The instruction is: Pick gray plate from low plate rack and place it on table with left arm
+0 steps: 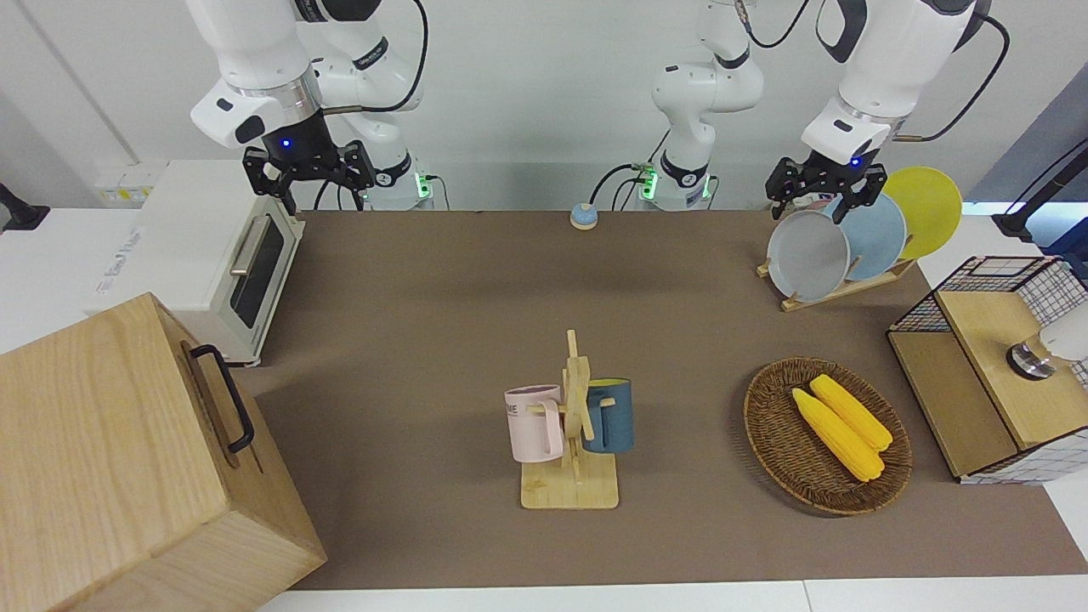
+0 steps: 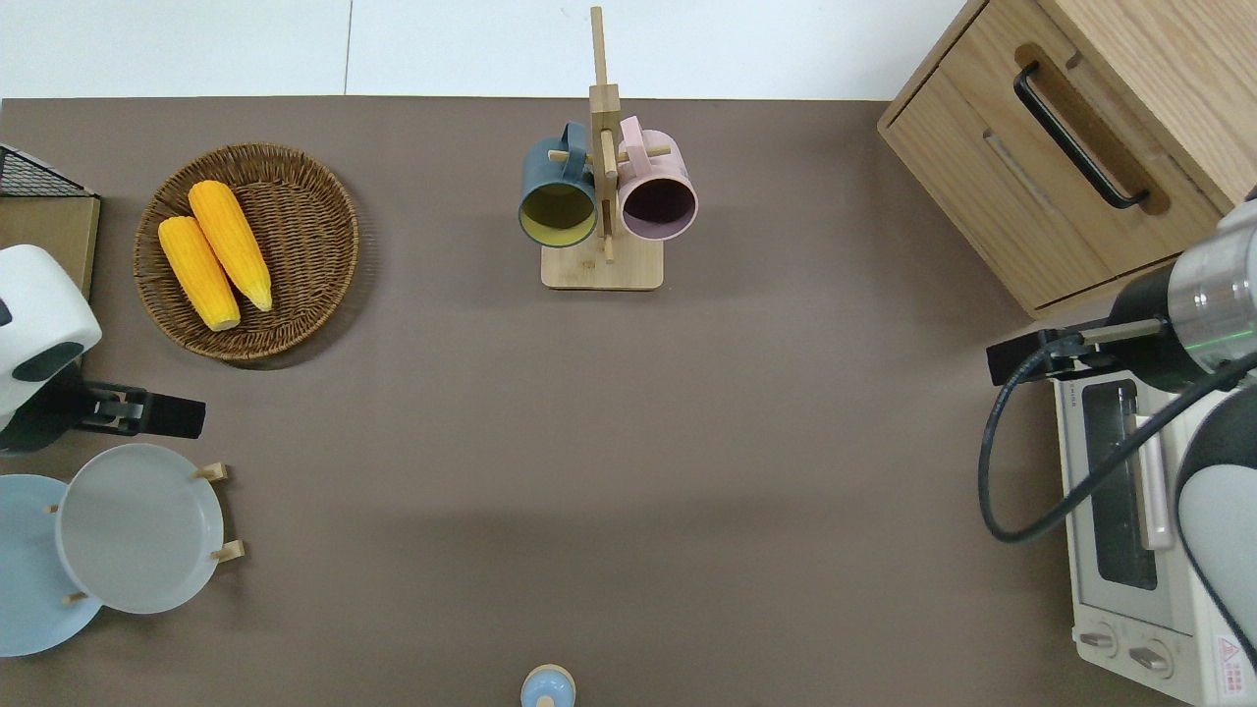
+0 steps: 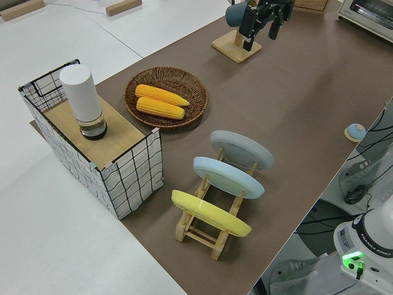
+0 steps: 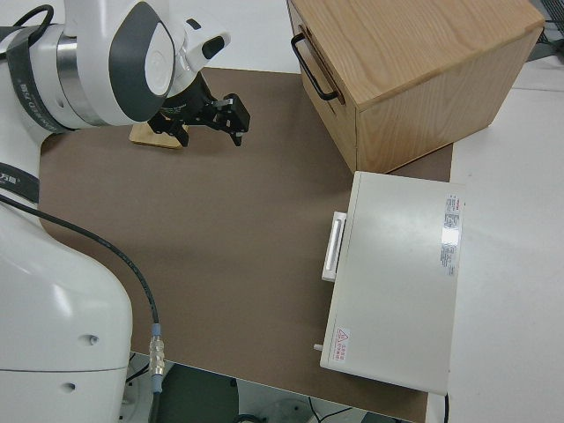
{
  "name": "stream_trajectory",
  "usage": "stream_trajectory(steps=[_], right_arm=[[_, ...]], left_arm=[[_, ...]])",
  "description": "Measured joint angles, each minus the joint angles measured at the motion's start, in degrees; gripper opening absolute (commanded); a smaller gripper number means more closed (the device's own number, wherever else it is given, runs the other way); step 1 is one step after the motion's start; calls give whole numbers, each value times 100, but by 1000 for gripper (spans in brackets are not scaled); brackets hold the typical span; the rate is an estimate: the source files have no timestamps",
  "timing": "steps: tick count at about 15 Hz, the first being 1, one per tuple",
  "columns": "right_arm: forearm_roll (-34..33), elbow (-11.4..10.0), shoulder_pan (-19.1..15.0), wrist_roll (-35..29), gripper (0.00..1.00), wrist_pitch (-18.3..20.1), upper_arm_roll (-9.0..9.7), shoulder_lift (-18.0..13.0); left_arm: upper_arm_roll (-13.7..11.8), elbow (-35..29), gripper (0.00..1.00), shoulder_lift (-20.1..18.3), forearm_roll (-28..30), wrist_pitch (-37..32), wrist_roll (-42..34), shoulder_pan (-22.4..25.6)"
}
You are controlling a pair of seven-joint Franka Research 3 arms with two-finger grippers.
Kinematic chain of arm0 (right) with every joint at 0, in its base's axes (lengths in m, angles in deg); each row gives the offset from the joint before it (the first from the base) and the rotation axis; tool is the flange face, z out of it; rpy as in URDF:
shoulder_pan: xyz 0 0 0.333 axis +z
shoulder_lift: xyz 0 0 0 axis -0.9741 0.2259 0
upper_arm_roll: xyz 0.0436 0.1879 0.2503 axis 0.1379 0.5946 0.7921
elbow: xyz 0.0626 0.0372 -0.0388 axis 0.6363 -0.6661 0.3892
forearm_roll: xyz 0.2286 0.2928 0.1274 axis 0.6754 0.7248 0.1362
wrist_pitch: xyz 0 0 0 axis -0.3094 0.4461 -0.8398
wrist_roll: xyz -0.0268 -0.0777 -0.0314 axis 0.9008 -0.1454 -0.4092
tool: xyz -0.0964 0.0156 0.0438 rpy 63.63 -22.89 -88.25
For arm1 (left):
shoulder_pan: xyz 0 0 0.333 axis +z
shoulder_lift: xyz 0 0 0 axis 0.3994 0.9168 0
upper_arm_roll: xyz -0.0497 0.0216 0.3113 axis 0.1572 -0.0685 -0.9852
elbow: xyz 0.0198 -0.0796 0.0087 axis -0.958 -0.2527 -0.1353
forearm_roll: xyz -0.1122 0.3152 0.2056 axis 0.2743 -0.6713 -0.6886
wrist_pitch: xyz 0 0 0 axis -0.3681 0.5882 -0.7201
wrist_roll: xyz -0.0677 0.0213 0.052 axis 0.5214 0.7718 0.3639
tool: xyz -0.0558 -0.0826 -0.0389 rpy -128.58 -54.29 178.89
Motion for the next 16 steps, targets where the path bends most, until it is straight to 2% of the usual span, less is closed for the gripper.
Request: stream_trajectory(steps=[16], right_arm=[[0, 0, 0, 0, 983, 0, 0, 0]], left_arm=[[5, 6, 998, -7, 0, -152, -1, 5]])
